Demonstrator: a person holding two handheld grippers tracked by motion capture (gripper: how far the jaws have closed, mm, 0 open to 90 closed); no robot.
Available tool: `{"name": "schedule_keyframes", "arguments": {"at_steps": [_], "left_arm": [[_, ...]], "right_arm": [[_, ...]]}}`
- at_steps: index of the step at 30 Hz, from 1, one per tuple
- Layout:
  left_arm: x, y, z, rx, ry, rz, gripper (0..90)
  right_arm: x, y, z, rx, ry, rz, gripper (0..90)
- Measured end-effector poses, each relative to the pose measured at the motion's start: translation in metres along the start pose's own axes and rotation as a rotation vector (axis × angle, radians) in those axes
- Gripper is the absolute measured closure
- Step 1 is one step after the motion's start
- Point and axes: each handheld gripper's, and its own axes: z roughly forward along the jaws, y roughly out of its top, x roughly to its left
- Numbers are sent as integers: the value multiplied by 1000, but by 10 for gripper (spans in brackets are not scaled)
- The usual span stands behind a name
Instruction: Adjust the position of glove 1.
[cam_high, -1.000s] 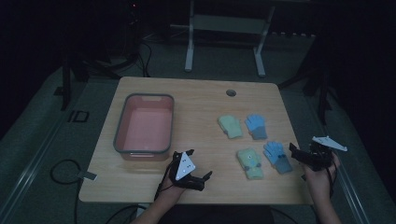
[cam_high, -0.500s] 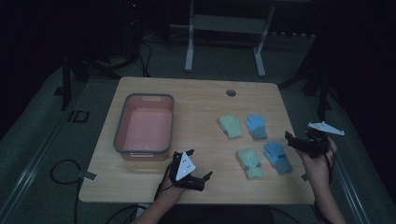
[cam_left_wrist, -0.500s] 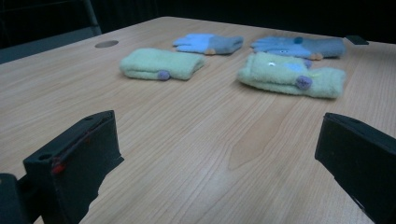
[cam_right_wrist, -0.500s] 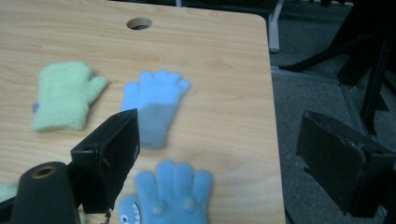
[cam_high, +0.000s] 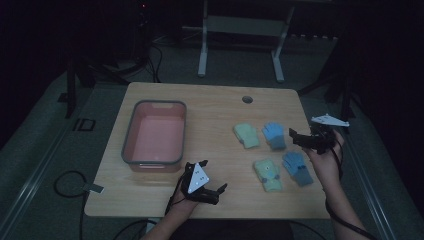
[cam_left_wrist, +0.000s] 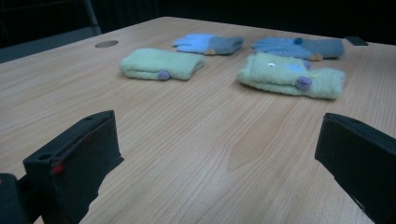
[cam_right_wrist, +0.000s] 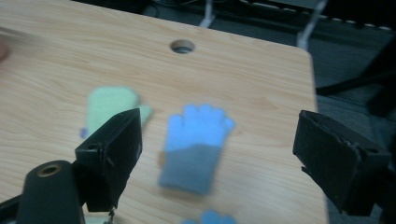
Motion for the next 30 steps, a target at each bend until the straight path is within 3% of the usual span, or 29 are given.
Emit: {"name": "schedule_keyframes", "arguments": {"at_steps": [7,16,22,28,30], "left_arm": [[-1,0,0,6,5,6,0],[-1,0,0,2,2,5,0],[0,0,0,1,0,3,0],[0,0,0,1,2,0,0],[0,0,0,-2,1,-4,0]], "right_arm": [[19,14,16,3,56,-60,197],[39,23,39,23,118,-96,242],[61,21,70,64,154,-135,348],[73,20,90,107,210,-181,440],[81,19,100,127,236,-226,480]]}}
